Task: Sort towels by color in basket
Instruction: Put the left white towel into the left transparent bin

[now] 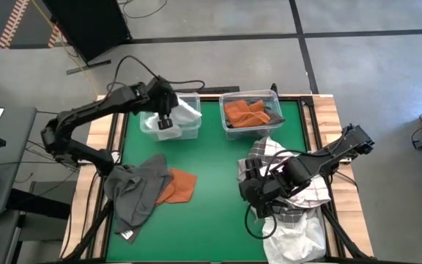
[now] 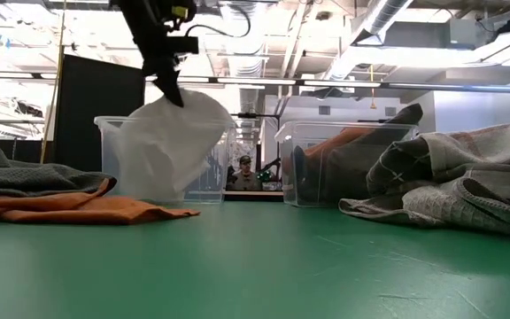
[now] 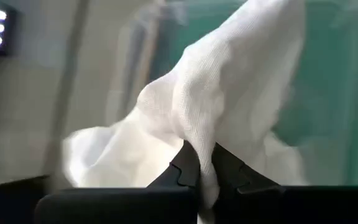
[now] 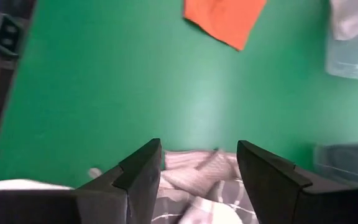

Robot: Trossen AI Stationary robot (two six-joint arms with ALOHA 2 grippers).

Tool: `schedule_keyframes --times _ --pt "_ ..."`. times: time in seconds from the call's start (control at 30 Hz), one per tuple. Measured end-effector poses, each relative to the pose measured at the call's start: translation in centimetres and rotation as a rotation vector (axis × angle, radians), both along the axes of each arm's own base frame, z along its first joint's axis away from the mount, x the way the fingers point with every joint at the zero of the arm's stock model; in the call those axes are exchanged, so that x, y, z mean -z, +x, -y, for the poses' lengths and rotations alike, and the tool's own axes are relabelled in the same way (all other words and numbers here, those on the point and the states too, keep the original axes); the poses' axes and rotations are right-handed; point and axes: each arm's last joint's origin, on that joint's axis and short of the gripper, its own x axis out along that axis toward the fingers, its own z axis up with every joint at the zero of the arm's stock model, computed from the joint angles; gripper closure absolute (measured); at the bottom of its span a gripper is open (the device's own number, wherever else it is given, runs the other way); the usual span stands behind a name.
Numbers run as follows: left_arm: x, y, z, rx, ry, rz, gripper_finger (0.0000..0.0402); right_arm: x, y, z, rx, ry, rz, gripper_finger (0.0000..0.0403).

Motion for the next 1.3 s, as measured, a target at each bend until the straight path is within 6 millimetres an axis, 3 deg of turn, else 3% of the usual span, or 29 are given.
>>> schedule_keyframes --times 0.27,0.57,0.7,0.93,1.1,1.3 --pt "0.7 -1.1 -1.2 -0.024 -0.191 0.086 0.0367 0.1 0.3 2.1 0.117 -0.147 0.008 0.0164" --pt "1.1 -1.5 -1.1 -0.062 -0.271 0.072 0.0276 0.0 1.1 4.0 0.147 -0.171 0.004 0.0164" --pt "2.6 -1.0 -1.4 -0.065 -0.357 0.01 0.0245 0.0 1.2 4.4 0.159 -0.172 0.003 0.0164" --pt "5.1 0.3 -2.4 -0.071 -0.412 -0.081 0.023 0.0 1.2 4.4 0.157 -0.173 0.003 0.0164" --pt "4.1 0.2 -2.2 -0.058 -0.401 -0.049 0.0227 0.0 1.2 4.4 0.152 -0.175 0.002 0.0164" --pt "-1.0 -1.1 -1.1 -0.035 -0.292 0.076 0.0227 0.0 1.2 4.4 0.127 -0.191 -0.003 0.0164"
